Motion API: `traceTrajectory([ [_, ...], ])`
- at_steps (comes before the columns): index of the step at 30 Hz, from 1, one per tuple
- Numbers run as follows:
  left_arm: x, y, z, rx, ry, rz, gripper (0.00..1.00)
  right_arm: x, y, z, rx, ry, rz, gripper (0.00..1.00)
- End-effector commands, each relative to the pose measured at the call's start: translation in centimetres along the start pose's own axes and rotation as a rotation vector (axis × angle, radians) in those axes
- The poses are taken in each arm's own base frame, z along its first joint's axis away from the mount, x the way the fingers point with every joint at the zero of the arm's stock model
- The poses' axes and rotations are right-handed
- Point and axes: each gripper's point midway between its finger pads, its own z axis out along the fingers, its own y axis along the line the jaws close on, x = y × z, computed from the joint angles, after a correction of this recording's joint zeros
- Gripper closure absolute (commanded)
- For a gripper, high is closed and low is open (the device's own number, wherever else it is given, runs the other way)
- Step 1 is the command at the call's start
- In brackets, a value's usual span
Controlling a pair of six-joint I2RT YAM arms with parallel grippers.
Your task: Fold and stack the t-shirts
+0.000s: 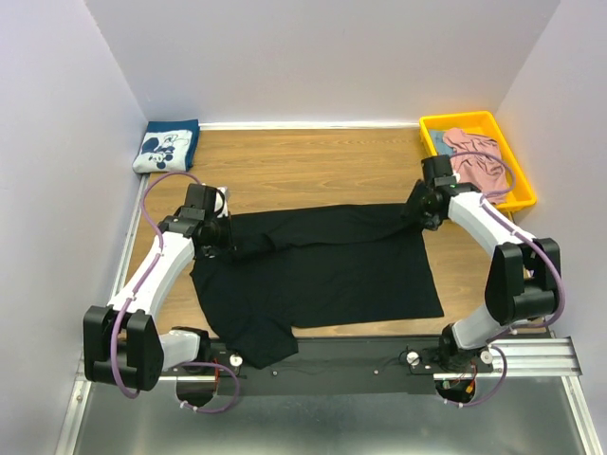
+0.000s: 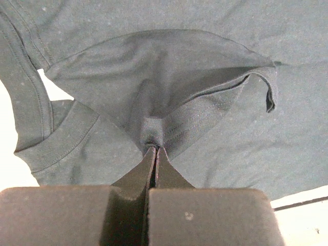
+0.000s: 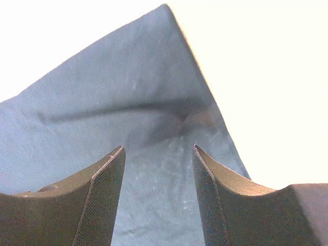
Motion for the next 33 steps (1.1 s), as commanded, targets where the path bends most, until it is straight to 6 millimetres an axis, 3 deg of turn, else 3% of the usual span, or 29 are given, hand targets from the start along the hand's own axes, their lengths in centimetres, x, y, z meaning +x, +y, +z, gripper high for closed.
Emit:
traceTrajectory([
  [1,-1.1,-0.2,-1.3,-0.01,-0.05,0.024,1.0,-5.1,0.2,-1.8,0.018,-0.134,0.094,0.39],
  [5,-0.9,-0.2,-1.6,-0.005,-0.058,0.029,1.0,-7.1,1.6,-0.8,-0.017,-0.145,0.073,0.41],
  [10,-1.1,-0.2,-2.1,-0.006,-0.079,0.021,1.0,-6.1,1.9,2.0,-0.019,-0.079,0.06,0.43],
  [13,-1.3,-0.2,-2.4,-0.01,-0.09,0.011,1.0,-3.7,1.5,3.0,-0.026,-0.003,0.055,0.44],
  [22,-1.6,-0.5,-2.7,-0.003,-0.107,-0.011,1.0,5.6,-2.0,1.3,-0.039,0.179,0.035,0.48],
  [25,-1.5,-0.4,-2.8,-0.008,-0.104,-0.01,1.0,6.8,-3.1,1.1,-0.013,0.201,0.032,0.48],
  [28,-1.6,-0.2,-2.9,-0.02,-0.103,-0.004,1.0,5.5,-2.7,0.8,-0.021,0.166,0.035,0.48],
  [33,-1.6,-0.1,-3.1,-0.025,-0.104,0.0,1.0,0.5,-2.2,0.2,0.01,0.027,0.013,0.49],
])
